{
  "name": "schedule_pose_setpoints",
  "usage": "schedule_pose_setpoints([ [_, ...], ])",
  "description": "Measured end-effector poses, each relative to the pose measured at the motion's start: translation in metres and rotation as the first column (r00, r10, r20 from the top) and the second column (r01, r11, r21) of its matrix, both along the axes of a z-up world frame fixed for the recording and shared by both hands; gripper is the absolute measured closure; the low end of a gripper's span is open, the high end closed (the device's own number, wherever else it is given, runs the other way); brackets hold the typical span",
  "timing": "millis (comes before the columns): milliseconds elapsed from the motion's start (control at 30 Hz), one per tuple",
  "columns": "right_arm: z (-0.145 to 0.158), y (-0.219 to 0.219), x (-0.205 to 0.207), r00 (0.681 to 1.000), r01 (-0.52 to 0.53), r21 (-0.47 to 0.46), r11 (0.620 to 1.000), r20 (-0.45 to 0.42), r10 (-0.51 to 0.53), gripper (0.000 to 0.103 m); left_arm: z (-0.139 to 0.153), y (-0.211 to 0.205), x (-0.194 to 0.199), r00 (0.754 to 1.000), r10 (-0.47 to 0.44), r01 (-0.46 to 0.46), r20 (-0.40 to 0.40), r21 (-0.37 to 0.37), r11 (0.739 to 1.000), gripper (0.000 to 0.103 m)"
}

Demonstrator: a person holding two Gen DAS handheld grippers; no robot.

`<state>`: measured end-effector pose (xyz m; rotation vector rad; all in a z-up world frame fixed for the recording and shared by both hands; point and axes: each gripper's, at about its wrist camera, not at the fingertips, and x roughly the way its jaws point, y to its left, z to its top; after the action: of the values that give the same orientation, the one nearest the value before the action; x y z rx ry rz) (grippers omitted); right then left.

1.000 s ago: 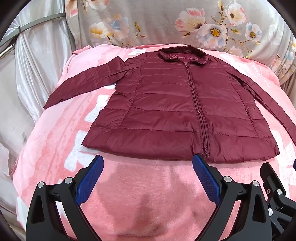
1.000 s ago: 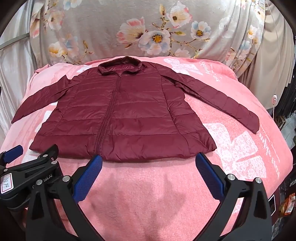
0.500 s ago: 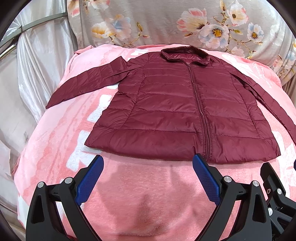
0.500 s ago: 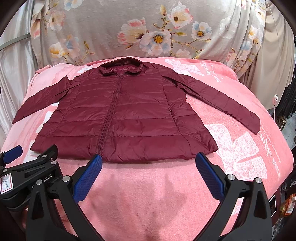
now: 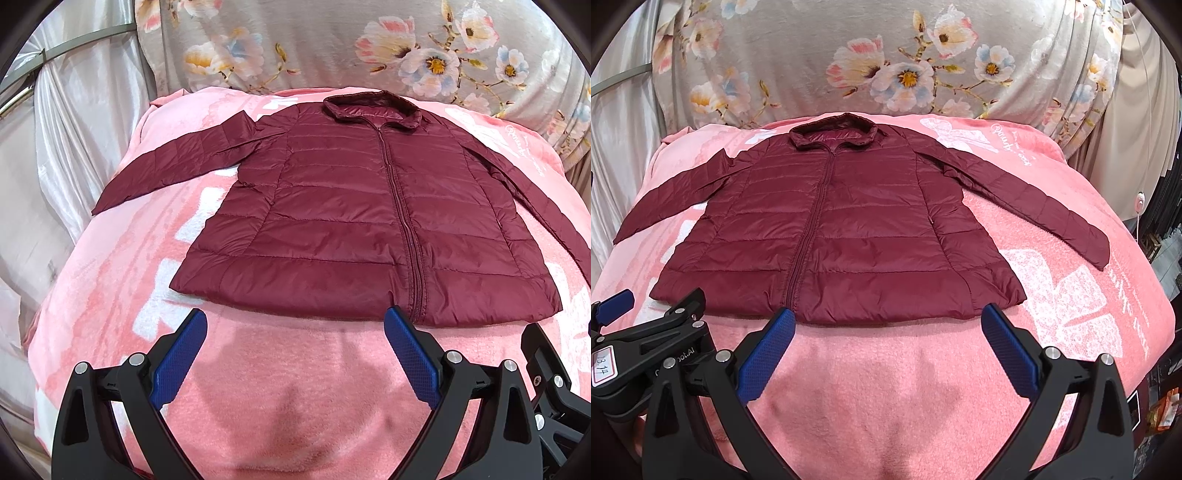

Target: Fold large clothes

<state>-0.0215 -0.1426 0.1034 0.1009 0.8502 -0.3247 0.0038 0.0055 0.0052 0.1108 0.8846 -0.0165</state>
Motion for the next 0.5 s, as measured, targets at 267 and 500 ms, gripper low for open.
schedule_pose_setpoints([
  [267, -0.0021, 0.0029, 0.0013, 1.0, 0.0, 0.0, 1.0, -0.003, 0.0, 0.005, -0.002, 0.0038, 0.0001, 1.0, 0.002, -0.002, -0.004, -0.001, 1.0, 0.01],
  [500, -0.0037, 0.0026, 0.0012, 1.0, -0.002, -0.001, 1.0, -0.002, 0.002, 0.005, -0.0062, 0.006, 0.0022, 1.0, 0.004, -0.004, -0.004, -0.001, 1.0, 0.01],
])
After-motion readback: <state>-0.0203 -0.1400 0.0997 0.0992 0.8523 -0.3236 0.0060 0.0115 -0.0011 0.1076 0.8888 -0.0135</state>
